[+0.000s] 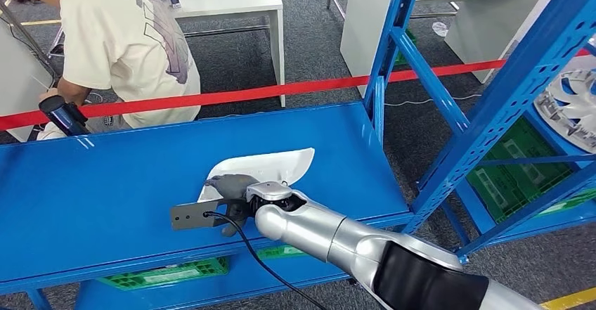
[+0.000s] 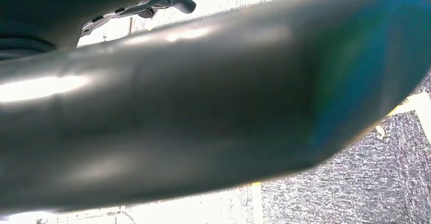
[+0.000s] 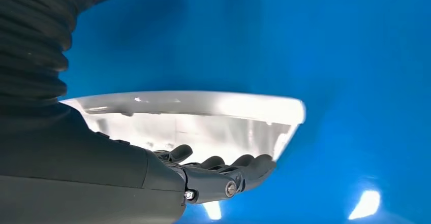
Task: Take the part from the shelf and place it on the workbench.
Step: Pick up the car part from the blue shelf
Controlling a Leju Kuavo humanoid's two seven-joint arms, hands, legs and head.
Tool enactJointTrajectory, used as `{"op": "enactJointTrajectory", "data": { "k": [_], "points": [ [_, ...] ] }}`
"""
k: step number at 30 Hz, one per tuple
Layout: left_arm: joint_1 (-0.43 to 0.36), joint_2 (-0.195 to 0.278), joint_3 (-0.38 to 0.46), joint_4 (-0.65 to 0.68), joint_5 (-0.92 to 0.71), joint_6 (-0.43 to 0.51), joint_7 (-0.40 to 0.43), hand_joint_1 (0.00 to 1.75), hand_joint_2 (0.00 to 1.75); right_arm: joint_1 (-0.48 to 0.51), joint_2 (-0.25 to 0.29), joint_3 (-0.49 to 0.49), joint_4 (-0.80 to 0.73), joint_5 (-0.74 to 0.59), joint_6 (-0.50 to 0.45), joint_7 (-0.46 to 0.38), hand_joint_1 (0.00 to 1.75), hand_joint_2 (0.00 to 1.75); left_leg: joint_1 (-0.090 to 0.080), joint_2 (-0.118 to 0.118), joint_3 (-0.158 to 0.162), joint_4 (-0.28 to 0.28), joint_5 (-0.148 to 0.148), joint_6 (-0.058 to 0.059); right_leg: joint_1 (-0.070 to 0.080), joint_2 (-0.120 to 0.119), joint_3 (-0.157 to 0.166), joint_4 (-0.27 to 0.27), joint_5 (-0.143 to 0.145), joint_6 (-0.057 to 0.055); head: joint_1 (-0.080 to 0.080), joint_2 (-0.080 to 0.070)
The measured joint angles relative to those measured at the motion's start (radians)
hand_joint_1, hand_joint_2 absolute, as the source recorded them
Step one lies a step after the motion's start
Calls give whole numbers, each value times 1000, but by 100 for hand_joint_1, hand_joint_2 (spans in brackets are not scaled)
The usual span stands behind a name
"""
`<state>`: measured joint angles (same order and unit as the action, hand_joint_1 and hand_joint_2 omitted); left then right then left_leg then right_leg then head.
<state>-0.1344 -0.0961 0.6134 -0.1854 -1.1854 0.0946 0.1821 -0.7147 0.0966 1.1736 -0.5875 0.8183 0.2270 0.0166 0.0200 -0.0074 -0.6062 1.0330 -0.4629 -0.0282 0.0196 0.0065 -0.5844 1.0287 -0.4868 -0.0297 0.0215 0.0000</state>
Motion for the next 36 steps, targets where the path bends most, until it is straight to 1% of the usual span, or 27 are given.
{"op": "enactJointTrajectory", "data": {
  "k": [3,4,13,17,36],
  "points": [
    [0,0,0,0,-2,0,0,0,0,3,-1,10,5,15,-13,20,159,175,0,0,1,-1,1,-1,0,0,0,0,0,0,0,0],
    [0,0,0,0,-2,0,0,0,0,5,-1,12,6,18,-18,26,175,175,0,0,1,-2,1,-2,0,0,0,0,0,0,0,0],
    [-1,0,0,0,-10,0,6,0,0,14,-6,19,14,31,-39,45,175,175,0,0,1,-3,2,-3,0,0,0,0,0,0,0,0],
    [-2,-2,0,0,-11,0,6,0,175,11,-6,20,15,32,-46,45,175,175,0,0,3,-3,2,-3,0,0,1,0,0,-1,0,0],
    [-8,-5,0,0,-16,-10,-3,0,175,4,-8,20,15,42,-49,46,175,175,0,1,8,-4,2,-3,0,0,6,0,-1,-2,0,0]
  ]
}}
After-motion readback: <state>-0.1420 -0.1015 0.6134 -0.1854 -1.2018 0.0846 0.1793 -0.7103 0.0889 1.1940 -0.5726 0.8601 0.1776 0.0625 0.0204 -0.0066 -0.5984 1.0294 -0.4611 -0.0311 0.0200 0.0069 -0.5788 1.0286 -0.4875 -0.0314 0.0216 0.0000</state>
